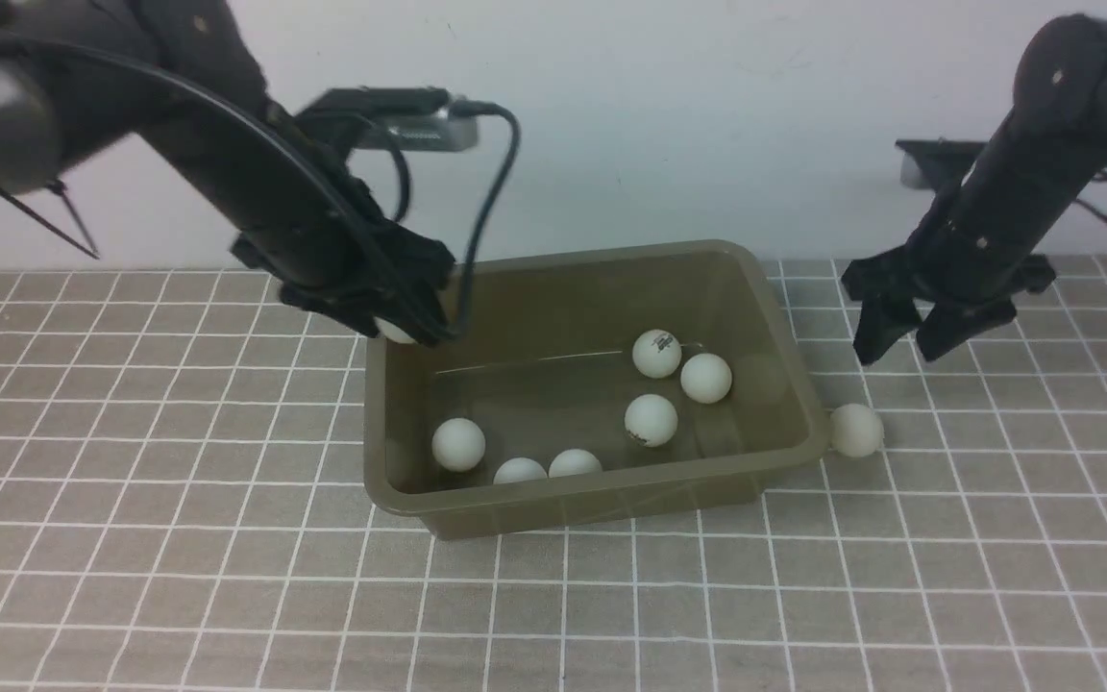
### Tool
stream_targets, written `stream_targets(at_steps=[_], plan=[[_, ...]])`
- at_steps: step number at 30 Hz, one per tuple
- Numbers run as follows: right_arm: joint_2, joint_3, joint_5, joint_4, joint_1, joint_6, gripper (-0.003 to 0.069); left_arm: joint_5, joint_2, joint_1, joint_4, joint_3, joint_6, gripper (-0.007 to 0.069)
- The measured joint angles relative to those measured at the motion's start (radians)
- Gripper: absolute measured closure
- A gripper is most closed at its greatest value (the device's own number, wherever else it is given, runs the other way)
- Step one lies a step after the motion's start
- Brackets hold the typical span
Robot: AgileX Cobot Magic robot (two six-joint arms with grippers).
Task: Put the table tennis balls into the box on the grey coffee tablecloth.
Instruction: 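Drop the ball into the bin, then reach for and grasp a ping pong ball on the table, then release the ping pong ball into the bin and lift the gripper away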
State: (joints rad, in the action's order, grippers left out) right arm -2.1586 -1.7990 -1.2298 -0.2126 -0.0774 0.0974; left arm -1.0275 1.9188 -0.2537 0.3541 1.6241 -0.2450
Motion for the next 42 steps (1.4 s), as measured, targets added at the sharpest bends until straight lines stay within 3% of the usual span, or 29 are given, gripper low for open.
stream_targets(at_steps=[5, 6, 8, 12, 14, 18, 19, 20, 22, 24, 29, 36, 39, 42], plan=[[-0.035, 0.0, 0.001, -0.01, -0.001, -0.004, 0.0156, 0.044, 0.069, -0.037, 0.004, 0.0, 0.0, 0.0184], [-0.048, 0.005, 0.003, -0.015, -0.001, -0.006, 0.0146, 0.048, 0.085, -0.045, 0.006, 0.0, 0.003, 0.0121], [-0.051, 0.027, 0.006, -0.015, -0.003, -0.009, 0.0141, 0.056, 0.091, -0.045, 0.006, 0.001, 0.022, 0.0067], [-0.05, 0.077, 0.007, -0.015, -0.013, -0.011, 0.0141, 0.044, 0.09, -0.029, 0.006, 0.039, 0.064, 0.0062], [-0.05, 0.103, 0.007, -0.015, -0.019, -0.011, 0.0141, 0.02, 0.09, -0.02, -0.003, 0.067, 0.076, 0.0123], [-0.044, 0.143, 0.015, -0.012, -0.022, -0.012, 0.0141, -0.024, 0.09, -0.012, -0.044, 0.106, 0.083, 0.0335], [-0.038, 0.161, 0.021, -0.009, -0.022, -0.012, 0.0153, -0.044, 0.09, -0.012, -0.053, 0.118, 0.082, 0.046], [-0.034, 0.17, 0.026, -0.004, -0.022, -0.012, 0.0173, -0.052, 0.09, -0.012, -0.054, 0.124, 0.082, 0.0526], [-0.031, 0.178, 0.028, 0.001, -0.022, -0.011, 0.0214, -0.063, 0.09, -0.012, -0.054, 0.13, 0.082, 0.0582], [-0.029, 0.181, 0.03, 0.009, -0.022, -0.011, 0.0313, -0.072, 0.088, -0.012, -0.054, 0.135, 0.079, 0.0616], [0.002, 0.185, 0.022, -0.002, -0.022, -0.011, 0.03, -0.072, 0.055, -0.008, -0.057, 0.135, 0.079, 0.0629], [0.284, 0.182, 0.009, -0.092, -0.026, -0.013, 0.03, -0.083, -0.166, 0.04, -0.067, 0.135, 0.079, 0.0629], [0.34, 0.18, 0.021, -0.128, -0.054, 0.006, 0.03, -0.083, -0.244, 0.047, -0.074, 0.122, 0.079, 0.0629], [0.34, 0.18, 0.087, -0.148, -0.143, 0.045, 0.03, -0.08, -0.362, 0.047, -0.081, 0.065, 0.079, 0.0629]])
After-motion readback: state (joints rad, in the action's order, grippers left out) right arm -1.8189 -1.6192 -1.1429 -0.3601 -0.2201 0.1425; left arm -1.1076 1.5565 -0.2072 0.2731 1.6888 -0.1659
